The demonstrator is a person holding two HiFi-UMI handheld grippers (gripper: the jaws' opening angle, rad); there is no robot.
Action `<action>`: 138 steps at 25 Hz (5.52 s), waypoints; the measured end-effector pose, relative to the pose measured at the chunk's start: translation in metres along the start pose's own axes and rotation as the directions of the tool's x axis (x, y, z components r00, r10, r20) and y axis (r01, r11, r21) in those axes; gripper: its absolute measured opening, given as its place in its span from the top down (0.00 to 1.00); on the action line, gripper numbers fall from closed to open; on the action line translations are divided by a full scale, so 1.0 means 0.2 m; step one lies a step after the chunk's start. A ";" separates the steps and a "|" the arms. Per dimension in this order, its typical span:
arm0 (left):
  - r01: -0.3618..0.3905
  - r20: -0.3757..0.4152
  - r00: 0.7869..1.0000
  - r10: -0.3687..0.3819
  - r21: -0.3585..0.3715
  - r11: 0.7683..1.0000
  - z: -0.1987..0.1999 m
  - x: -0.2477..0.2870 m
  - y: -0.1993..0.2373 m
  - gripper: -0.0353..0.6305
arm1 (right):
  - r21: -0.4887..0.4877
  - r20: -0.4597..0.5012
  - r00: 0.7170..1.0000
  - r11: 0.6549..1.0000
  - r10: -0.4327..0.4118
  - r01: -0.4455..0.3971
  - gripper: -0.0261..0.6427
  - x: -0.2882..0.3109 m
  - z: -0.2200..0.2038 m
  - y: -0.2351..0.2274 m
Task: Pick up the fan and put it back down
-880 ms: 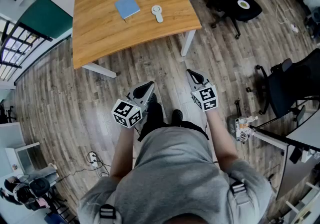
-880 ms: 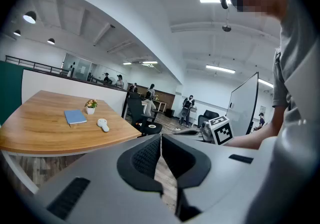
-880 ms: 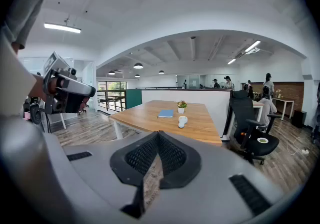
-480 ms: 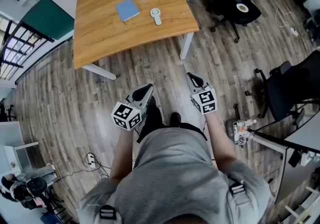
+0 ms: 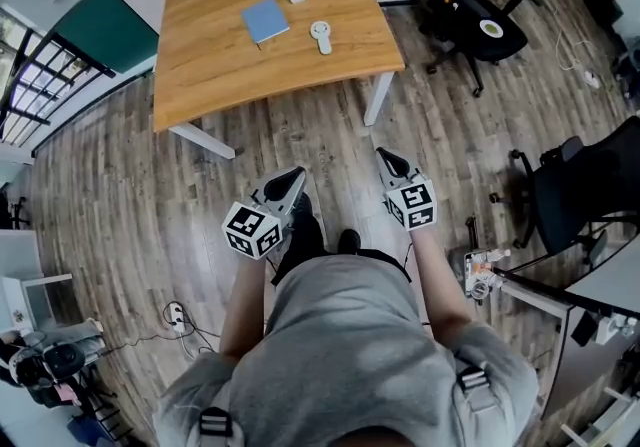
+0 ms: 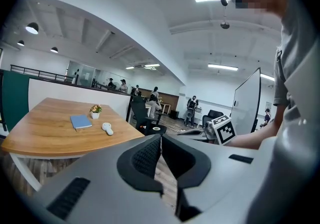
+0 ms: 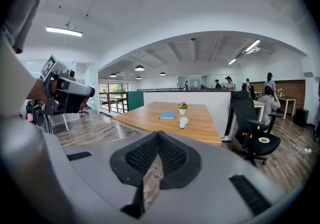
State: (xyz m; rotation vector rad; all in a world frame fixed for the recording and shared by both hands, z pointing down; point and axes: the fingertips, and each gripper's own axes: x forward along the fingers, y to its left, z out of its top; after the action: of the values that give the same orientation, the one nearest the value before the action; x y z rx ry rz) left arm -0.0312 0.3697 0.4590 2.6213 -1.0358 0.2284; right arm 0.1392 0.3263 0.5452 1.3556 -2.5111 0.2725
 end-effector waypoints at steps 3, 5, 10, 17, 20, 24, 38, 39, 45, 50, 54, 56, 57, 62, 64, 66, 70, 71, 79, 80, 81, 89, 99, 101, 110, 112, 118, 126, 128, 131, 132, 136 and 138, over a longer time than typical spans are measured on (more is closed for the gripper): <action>0.015 0.002 1.000 -0.015 0.009 1.000 -0.01 -0.02 -0.03 0.91 | -0.006 0.003 1.000 1.000 0.008 -0.008 0.95 0.01 0.01 0.03; 0.017 0.011 1.000 -0.017 0.008 1.000 -0.01 -0.04 -0.03 0.91 | -0.007 0.006 1.000 1.000 0.013 -0.013 0.95 0.01 0.01 0.05; 0.022 0.017 1.000 -0.022 0.009 1.000 -0.01 -0.07 -0.04 0.91 | -0.009 0.014 1.000 1.000 0.014 -0.014 0.95 0.00 0.02 0.07; 0.017 0.018 1.000 -0.018 0.007 1.000 -0.02 -0.09 -0.02 0.91 | -0.009 0.008 1.000 1.000 0.010 -0.010 0.95 0.00 0.01 0.09; 0.015 0.020 1.000 -0.015 0.005 1.000 -0.03 -0.11 -0.03 0.91 | -0.012 0.012 1.000 1.000 0.010 -0.010 0.95 -0.01 0.02 0.10; 0.006 0.022 1.000 -0.006 0.000 1.000 -0.03 -0.13 -0.01 0.90 | -0.015 0.028 1.000 1.000 0.005 -0.005 0.94 -0.01 0.03 0.12; -0.063 0.012 0.998 0.064 -0.031 0.998 -0.07 -0.19 0.14 0.76 | -0.003 0.050 0.998 1.000 0.027 -0.027 0.88 0.05 0.06 0.15; -0.066 0.011 0.998 0.066 -0.030 0.997 -0.06 -0.18 0.14 0.74 | -0.003 0.052 0.998 1.000 0.028 -0.028 0.88 0.05 0.07 0.15; -0.056 -0.005 0.998 0.056 -0.023 0.998 -0.06 -0.17 0.15 0.69 | 0.015 0.072 0.996 0.999 0.051 -0.052 0.78 0.09 0.09 0.16; -0.045 -0.025 0.999 0.045 -0.010 0.999 -0.07 -0.13 0.16 0.61 | 0.021 0.064 0.995 0.997 0.071 -0.072 0.63 0.12 0.08 0.16; -0.068 -0.031 0.997 0.068 -0.006 0.998 -0.06 -0.12 0.20 0.53 | 0.045 0.053 0.994 0.995 0.091 -0.093 0.54 0.14 0.05 0.17; -0.068 -0.035 0.997 0.068 -0.004 0.998 -0.06 -0.11 0.21 0.52 | 0.042 0.045 0.995 0.995 0.092 -0.094 0.51 0.15 0.04 0.17; -0.066 -0.036 0.997 0.066 -0.003 0.998 -0.06 -0.11 0.22 0.51 | 0.039 0.040 0.995 0.995 0.089 -0.091 0.50 0.15 0.04 0.17; -0.061 -0.037 0.997 0.060 -0.007 0.998 -0.05 -0.09 0.26 0.50 | 0.038 0.026 0.996 0.996 0.085 -0.086 0.46 0.20 0.04 0.16; -0.059 -0.037 0.998 0.058 -0.010 0.998 -0.04 -0.09 0.29 0.50 | 0.036 0.023 0.996 0.995 0.087 -0.088 0.46 0.23 0.04 0.16; -0.058 -0.035 0.998 0.057 -0.016 0.998 -0.04 -0.08 0.33 0.50 | 0.036 0.018 0.996 0.995 0.088 -0.088 0.46 0.26 0.05 0.16; -0.055 -0.032 0.998 0.055 -0.026 0.998 -0.03 -0.08 0.37 0.50 | 0.038 0.014 0.996 0.995 0.087 -0.087 0.46 0.30 0.06 0.16; -0.054 -0.032 0.998 0.054 -0.029 0.998 -0.03 -0.08 0.38 0.50 | 0.039 0.013 0.996 0.995 0.087 -0.087 0.46 0.32 0.06 0.16; -0.048 -0.029 0.998 0.047 -0.036 0.998 0.00 -0.06 0.53 0.50 | 0.041 -0.001 0.997 0.996 0.082 -0.082 0.46 0.45 0.09 0.19; -0.047 -0.028 0.999 0.046 -0.037 0.998 0.01 -0.06 0.55 0.50 | 0.043 -0.001 0.997 0.996 0.080 -0.079 0.46 0.47 0.10 0.18; -0.046 -0.027 0.999 0.045 -0.038 0.998 0.02 -0.06 0.58 0.50 | 0.044 -0.001 0.997 0.996 0.076 -0.076 0.46 0.49 0.10 0.18; -0.024 -0.028 0.999 0.023 -0.038 0.999 0.07 -0.03 0.73 0.50 | 0.056 -0.004 0.999 0.997 0.049 -0.049 0.46 0.63 0.16 0.18; 0.009 -0.044 0.999 -0.011 -0.034 0.999 0.10 0.02 0.91 0.50 | 0.070 -0.007 1.000 0.997 0.018 -0.018 0.46 0.79 0.19 0.18; 0.020 -0.045 0.999 -0.021 -0.036 0.999 0.11 0.04 0.96 0.50 | 0.073 -0.010 1.000 0.997 0.008 -0.007 0.46 0.82 0.20 0.17; 0.083 -0.046 0.995 -0.085 -0.034 0.996 0.16 0.13 1.10 0.50 | 0.083 -0.024 0.999 0.995 -0.048 0.049 0.46 0.93 0.23 0.13; 0.095 -0.049 0.994 -0.097 -0.035 0.995 0.16 0.14 1.14 0.50 | 0.085 -0.026 0.998 0.995 -0.057 0.059 0.46 0.96 0.24 0.13; 0.120 -0.052 0.991 -0.122 -0.035 0.992 0.20 0.16 1.25 0.50 | 0.087 -0.033 0.996 0.993 -0.077 0.080 0.46 1.05 0.28 0.15; 0.138 -0.055 0.989 -0.139 -0.027 0.990 0.22 0.16 1.41 0.50 | 0.090 -0.035 0.995 0.991 -0.095 0.098 0.46 1.19 0.31 0.19; 0.141 -0.059 0.988 -0.142 -0.024 0.990 0.23 0.15 1.44 0.50 | 0.094 -0.036 0.995 0.991 -0.095 0.098 0.46 1.22 0.31 0.20; 0.141 -0.063 0.988 -0.142 -0.024 0.990 0.24 0.14 1.48 0.50 | 0.093 -0.040 0.995 0.991 -0.090 0.093 0.46 1.26 0.32 0.22; 0.141 -0.063 0.988 -0.142 -0.024 0.990 0.24 0.14 1.48 0.50 | 0.091 -0.040 0.995 0.992 -0.088 0.091 0.46 1.26 0.33 0.22; 0.143 -0.069 0.987 -0.144 -0.025 0.989 0.25 0.15 1.50 0.50 | 0.086 -0.042 0.996 0.993 -0.081 0.085 0.46 1.30 0.35 0.22; 0.144 -0.072 0.987 -0.146 -0.027 0.989 0.25 0.17 1.51 0.50 | 0.088 -0.045 0.996 0.993 -0.080 0.084 0.46 1.31 0.34 0.21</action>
State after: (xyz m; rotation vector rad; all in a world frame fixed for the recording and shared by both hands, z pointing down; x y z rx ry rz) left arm -0.2129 0.1221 0.4907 2.6332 -0.8144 0.2768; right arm -0.0430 0.1219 0.5644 1.4681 -2.4291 0.3956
